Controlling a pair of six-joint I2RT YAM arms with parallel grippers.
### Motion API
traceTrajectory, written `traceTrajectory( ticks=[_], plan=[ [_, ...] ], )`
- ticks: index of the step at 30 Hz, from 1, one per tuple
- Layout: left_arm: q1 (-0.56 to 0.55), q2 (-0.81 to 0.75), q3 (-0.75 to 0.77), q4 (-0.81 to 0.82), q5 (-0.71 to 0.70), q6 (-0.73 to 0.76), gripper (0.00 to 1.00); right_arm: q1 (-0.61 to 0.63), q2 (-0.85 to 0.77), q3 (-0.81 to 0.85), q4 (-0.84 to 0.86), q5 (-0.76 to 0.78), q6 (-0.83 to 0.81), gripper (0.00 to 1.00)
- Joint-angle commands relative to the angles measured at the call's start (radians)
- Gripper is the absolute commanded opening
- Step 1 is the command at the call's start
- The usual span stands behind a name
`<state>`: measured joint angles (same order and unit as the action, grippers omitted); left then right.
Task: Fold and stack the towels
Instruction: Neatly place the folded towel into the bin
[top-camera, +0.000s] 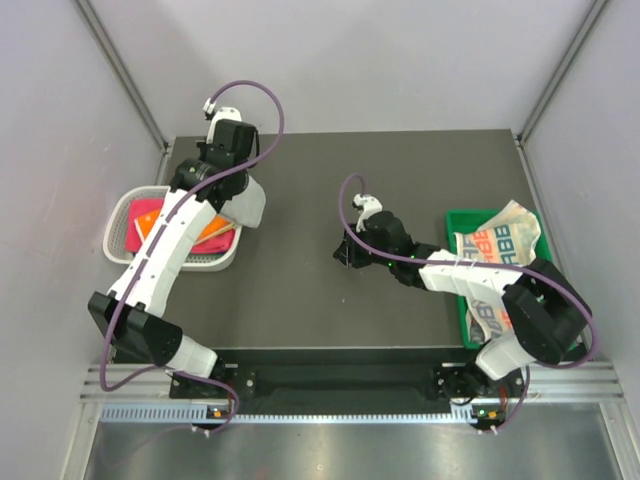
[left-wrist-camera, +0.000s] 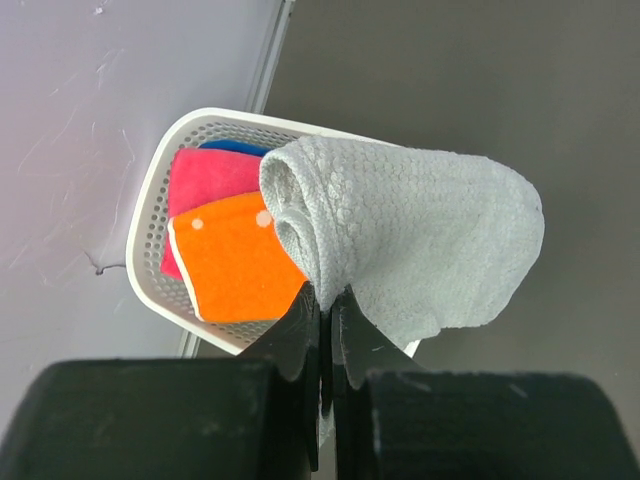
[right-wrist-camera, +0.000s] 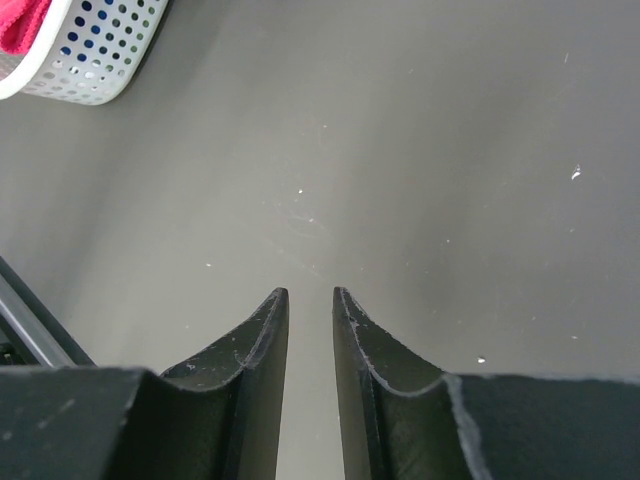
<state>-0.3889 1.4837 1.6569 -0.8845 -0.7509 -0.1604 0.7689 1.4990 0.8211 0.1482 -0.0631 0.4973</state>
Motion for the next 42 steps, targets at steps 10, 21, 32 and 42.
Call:
traceTrajectory(
  ticks=[10, 21, 32, 42],
  plan=[
    [0.013, -0.037, 0.116, -0.025, 0.110, 0.033, 0.00, -0.008, -0.008, 0.055, 0.037, -0.006, -0.014, 0.24],
    [0.068, -0.079, 0.129, 0.004, 0.165, -0.001, 0.00, -0.006, -0.014, 0.049, 0.034, 0.003, -0.014, 0.24],
    [0.220, -0.138, -0.004, 0.010, 0.249, -0.054, 0.00, -0.008, 0.000, 0.050, 0.037, -0.001, -0.014, 0.24],
    [0.461, -0.157, -0.313, 0.168, 0.349, -0.151, 0.00, -0.008, 0.049, 0.047, 0.056, -0.027, -0.014, 0.23]
  ],
)
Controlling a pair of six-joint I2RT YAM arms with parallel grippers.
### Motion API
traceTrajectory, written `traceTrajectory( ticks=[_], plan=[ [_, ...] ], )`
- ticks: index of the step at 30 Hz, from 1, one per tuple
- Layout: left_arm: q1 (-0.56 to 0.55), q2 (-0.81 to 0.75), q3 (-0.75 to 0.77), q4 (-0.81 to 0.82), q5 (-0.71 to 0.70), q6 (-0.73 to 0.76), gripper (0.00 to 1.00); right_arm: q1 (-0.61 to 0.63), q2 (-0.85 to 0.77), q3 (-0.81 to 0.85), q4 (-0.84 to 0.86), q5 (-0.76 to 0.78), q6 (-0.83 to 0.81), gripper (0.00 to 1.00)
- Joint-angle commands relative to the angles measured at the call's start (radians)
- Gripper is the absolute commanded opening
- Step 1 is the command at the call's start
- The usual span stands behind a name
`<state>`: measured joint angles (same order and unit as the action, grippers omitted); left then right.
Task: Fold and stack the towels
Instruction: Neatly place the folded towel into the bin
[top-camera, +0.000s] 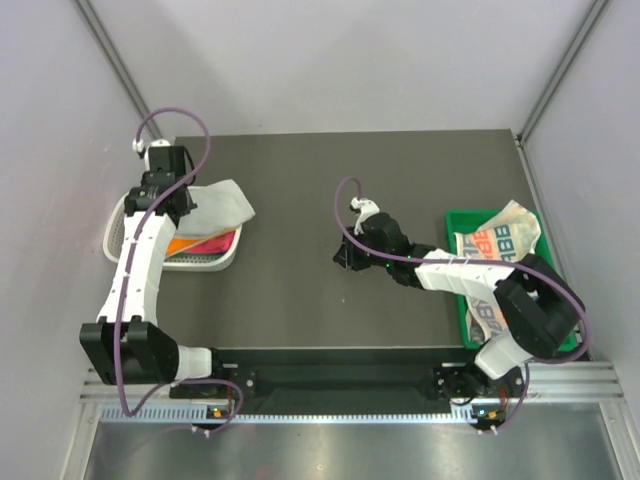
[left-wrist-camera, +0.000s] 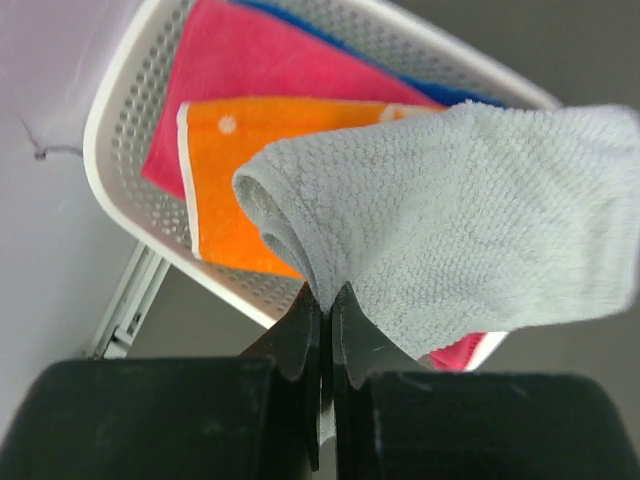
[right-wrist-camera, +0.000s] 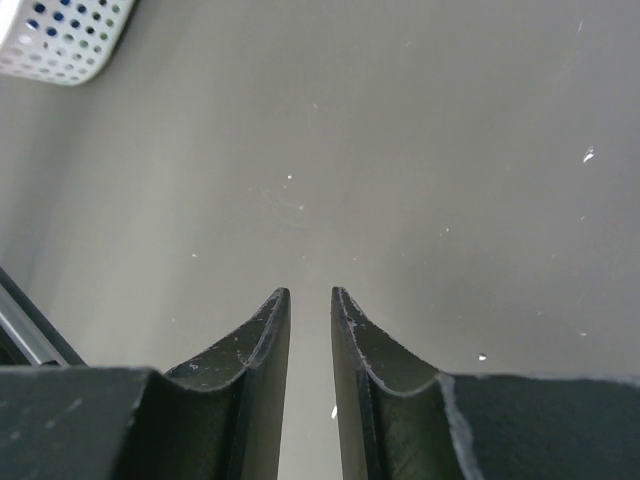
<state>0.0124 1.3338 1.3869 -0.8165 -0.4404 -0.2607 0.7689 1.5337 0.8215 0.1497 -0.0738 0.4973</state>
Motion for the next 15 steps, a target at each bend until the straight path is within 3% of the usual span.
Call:
traceTrajectory(
  ticks=[1, 15],
  plan=[
    [0.070, 0.004, -0.058, 0.111, 0.037, -0.058, 0.00, -0.008, 0.019, 0.045, 0.057, -0.020, -0.011, 0.24],
    [0.216, 0.126, -0.131, 0.231, 0.012, -0.138, 0.00, -0.008, 0.046, 0.028, 0.074, -0.037, -0.008, 0.23]
  ],
)
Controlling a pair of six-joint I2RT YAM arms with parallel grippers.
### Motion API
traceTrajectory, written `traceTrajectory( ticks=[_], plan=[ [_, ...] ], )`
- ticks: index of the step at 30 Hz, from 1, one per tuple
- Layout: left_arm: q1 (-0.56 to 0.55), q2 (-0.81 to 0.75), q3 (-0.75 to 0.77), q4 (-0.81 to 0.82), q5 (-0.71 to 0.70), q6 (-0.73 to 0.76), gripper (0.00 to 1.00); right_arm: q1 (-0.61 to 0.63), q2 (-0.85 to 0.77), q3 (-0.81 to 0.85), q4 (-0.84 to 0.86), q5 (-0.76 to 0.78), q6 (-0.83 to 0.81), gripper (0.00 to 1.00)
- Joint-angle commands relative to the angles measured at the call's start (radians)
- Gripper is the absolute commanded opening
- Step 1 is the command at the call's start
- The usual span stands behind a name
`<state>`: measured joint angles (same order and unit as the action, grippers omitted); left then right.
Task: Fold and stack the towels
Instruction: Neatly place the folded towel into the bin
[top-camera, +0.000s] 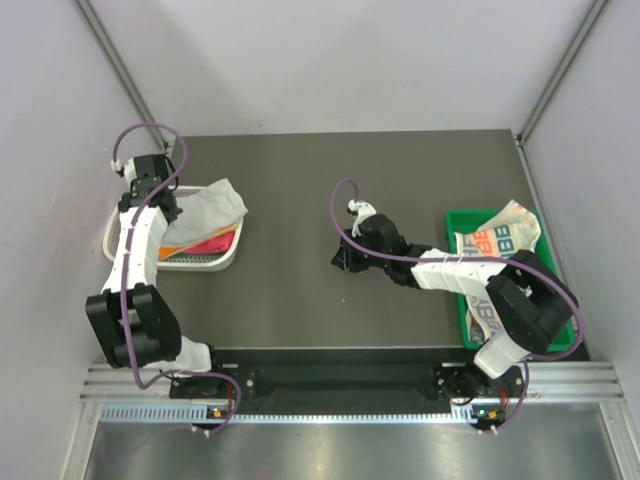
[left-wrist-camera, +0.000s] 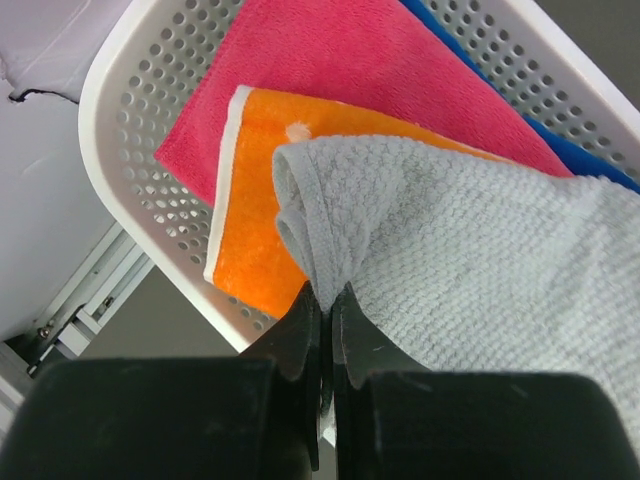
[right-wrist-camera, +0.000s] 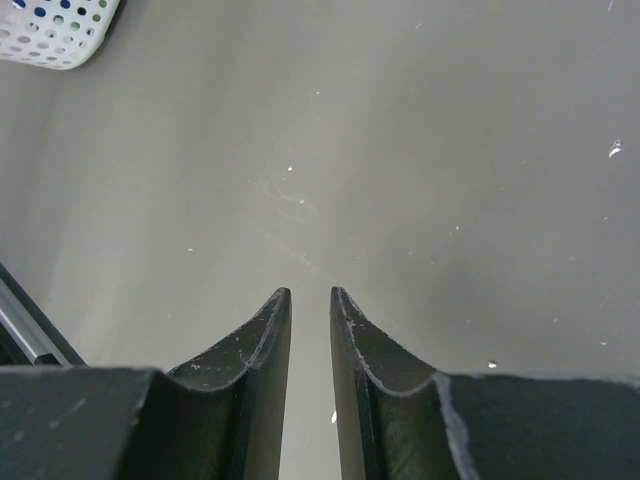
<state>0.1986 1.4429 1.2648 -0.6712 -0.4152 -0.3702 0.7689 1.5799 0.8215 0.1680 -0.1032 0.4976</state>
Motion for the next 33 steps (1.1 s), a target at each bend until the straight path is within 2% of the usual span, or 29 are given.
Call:
traceTrajectory(
  ticks=[1, 15, 26, 29, 33],
  plan=[
    [0.039, 0.036, -0.007, 0.090, -0.005, -0.027, 0.00, -0.008, -0.003, 0.027, 0.056, -0.007, -0.010, 0.23],
    [0.101, 0.108, 0.008, 0.107, 0.015, -0.061, 0.00, -0.008, -0.008, 0.018, 0.050, 0.002, -0.017, 0.23],
    [0.143, 0.137, 0.053, 0.098, 0.029, -0.056, 0.04, -0.008, -0.012, 0.015, 0.048, 0.007, -0.022, 0.23],
    [0.145, 0.146, 0.061, 0.093, 0.036, -0.058, 0.10, -0.008, -0.015, 0.013, 0.047, 0.010, -0.024, 0.23],
    [0.147, 0.136, 0.058, 0.104, 0.068, -0.059, 0.28, -0.008, -0.018, 0.010, 0.044, 0.014, -0.025, 0.23]
  ],
)
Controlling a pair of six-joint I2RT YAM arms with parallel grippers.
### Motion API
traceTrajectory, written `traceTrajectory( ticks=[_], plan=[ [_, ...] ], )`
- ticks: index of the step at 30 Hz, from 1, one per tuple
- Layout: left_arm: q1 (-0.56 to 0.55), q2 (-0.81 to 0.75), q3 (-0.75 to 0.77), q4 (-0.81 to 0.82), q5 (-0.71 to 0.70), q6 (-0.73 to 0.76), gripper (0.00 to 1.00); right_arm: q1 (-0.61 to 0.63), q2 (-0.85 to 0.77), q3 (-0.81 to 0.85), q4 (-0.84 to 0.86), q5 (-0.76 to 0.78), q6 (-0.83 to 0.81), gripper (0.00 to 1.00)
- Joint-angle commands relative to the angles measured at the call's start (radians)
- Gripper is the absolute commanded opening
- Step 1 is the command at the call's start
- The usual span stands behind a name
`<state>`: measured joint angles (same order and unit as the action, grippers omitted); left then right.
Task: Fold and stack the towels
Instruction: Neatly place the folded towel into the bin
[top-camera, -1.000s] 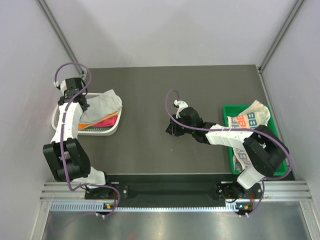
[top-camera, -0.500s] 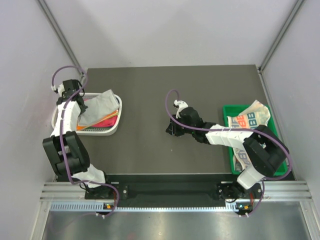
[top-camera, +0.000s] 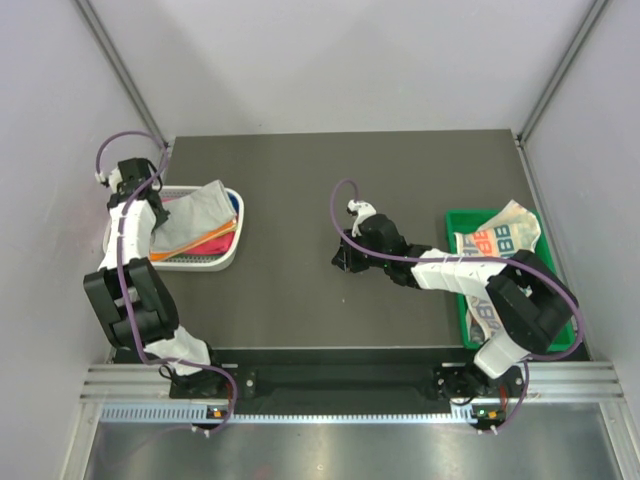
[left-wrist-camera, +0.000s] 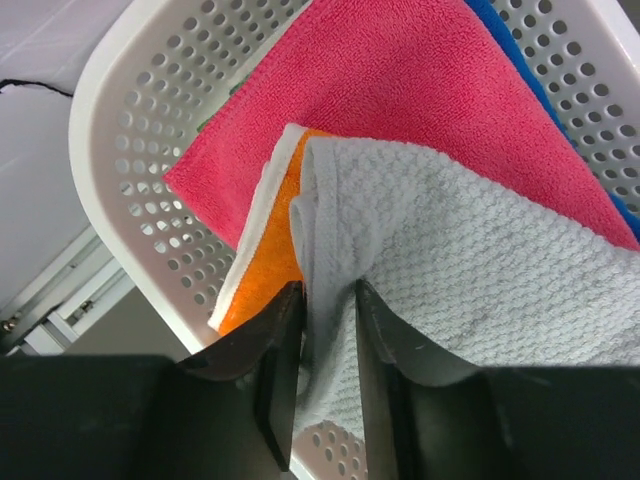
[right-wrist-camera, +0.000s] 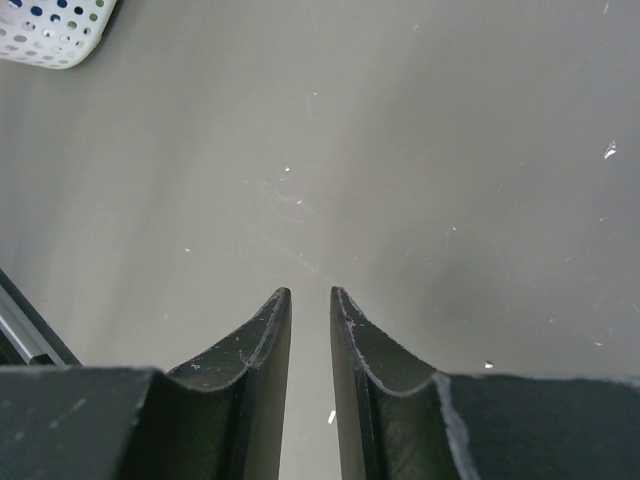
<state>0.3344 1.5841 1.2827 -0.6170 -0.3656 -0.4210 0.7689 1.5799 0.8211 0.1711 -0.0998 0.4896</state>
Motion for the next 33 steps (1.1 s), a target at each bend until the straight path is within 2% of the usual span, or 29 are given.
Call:
traceTrajectory(
  ticks=[1, 7, 9, 11, 20, 27, 29, 33],
  plan=[
    [0.009, -0.009, 0.035, 0.053, 0.027, -0.009, 0.34, -0.008, -0.018, 0.010, 0.042, 0.011, -0.017, 0.23],
    [0.009, -0.062, 0.020, 0.057, 0.051, -0.013, 0.56, -0.008, -0.027, 0.009, 0.041, 0.020, -0.020, 0.26],
    [0.009, -0.085, 0.014, 0.053, 0.068, -0.013, 0.59, -0.008, -0.032, 0.009, 0.039, 0.023, -0.023, 0.27],
    [0.008, -0.102, -0.002, 0.053, 0.088, -0.018, 0.73, -0.008, -0.035, 0.009, 0.038, 0.026, -0.023, 0.29],
    [-0.044, -0.214, -0.029, 0.057, 0.073, -0.019, 0.74, -0.008, -0.041, 0.016, 0.033, 0.048, -0.031, 0.36],
    [-0.227, -0.272, -0.077, 0.066, 0.025, -0.021, 0.74, -0.011, -0.080, 0.052, -0.024, 0.095, -0.051, 0.40],
    [-0.265, -0.288, -0.092, 0.069, 0.037, -0.035, 0.74, -0.016, -0.095, 0.064, -0.057, 0.095, -0.055, 0.40],
    [-0.409, -0.303, -0.115, 0.088, 0.080, -0.033, 0.73, -0.029, -0.149, 0.098, -0.126, 0.172, -0.059, 0.40]
  ],
)
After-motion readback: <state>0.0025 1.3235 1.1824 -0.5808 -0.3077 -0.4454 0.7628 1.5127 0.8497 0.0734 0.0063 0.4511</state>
